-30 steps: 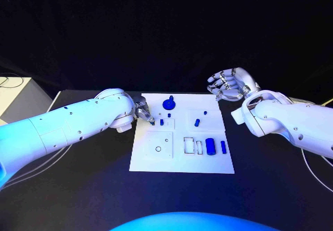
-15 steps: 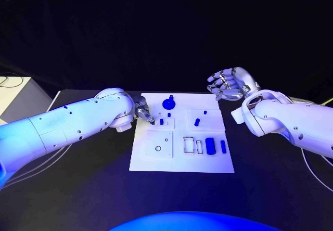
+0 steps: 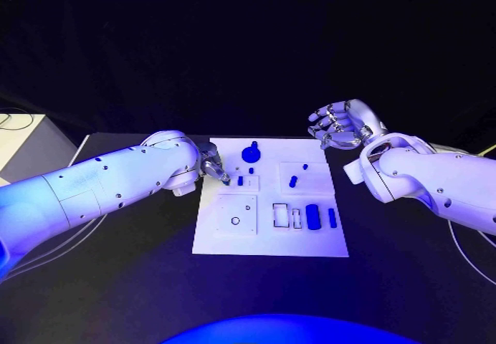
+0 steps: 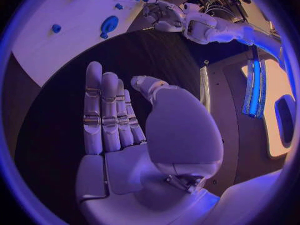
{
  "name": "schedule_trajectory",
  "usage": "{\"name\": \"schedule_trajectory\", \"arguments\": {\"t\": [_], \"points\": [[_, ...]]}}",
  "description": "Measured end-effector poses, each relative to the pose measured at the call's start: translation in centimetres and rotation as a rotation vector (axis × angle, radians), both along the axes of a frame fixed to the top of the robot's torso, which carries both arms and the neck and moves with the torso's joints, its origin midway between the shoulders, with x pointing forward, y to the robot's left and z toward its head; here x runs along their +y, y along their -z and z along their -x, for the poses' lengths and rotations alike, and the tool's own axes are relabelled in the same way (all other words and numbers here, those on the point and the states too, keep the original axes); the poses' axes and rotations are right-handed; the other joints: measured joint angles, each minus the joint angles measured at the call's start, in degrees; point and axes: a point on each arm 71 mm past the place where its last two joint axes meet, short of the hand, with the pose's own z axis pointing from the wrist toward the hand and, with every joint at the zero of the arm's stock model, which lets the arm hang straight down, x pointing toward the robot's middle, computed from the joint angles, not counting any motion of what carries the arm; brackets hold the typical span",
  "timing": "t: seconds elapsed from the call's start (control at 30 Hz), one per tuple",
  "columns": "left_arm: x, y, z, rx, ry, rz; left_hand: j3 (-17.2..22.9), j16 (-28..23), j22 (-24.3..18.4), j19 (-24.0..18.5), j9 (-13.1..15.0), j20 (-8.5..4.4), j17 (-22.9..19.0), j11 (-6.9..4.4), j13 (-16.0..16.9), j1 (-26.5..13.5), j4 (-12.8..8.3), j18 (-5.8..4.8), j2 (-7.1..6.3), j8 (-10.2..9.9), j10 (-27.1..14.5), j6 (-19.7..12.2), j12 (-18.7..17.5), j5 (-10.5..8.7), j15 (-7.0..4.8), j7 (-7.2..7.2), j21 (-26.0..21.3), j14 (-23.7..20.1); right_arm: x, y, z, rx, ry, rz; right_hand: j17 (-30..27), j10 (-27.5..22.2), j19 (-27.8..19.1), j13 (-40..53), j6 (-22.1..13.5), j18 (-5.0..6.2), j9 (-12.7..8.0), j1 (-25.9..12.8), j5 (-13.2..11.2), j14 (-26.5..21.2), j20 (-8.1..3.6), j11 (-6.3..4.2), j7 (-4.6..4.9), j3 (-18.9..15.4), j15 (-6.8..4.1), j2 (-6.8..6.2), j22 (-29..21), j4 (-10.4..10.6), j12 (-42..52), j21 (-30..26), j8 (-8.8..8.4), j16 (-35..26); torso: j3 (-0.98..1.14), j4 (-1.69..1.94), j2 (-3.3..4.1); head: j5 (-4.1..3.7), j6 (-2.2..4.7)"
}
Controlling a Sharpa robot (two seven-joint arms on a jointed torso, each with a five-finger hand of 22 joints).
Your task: Assemble the parts on the task board
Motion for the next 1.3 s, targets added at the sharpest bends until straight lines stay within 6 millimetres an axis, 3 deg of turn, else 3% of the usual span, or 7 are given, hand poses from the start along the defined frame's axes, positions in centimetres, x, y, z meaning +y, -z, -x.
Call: {"name": "schedule_trajectory", "arguments": {"t": [1.3], "points": [[-0.42, 0.24, -0.14, 0.003, 0.008, -0.016, 0.0, 0.0, 0.0, 0.0, 0.3, 0.00, 0.0, -0.04, -0.7, -0.4, 0.0, 0.00, 0.43, 0.0, -0.2, 0.0, -0.5, -0.06, 0.00, -0.01, 0.0, 0.0, 0.13, -0.04, 0.19, 0.001, -0.006, -0.003, 0.0, 0.0, 0.0, 0.0, 0.0, 0.00, 0.0, 0.0, 0.0, 0.0, 0.00, 0.00, 0.00, 0.0, 0.00, 0.00, 0.0, 0.0, 0.0, 0.0, 0.00, 0.0, 0.04, 0.03, 0.00, -0.20, -0.73]]}}
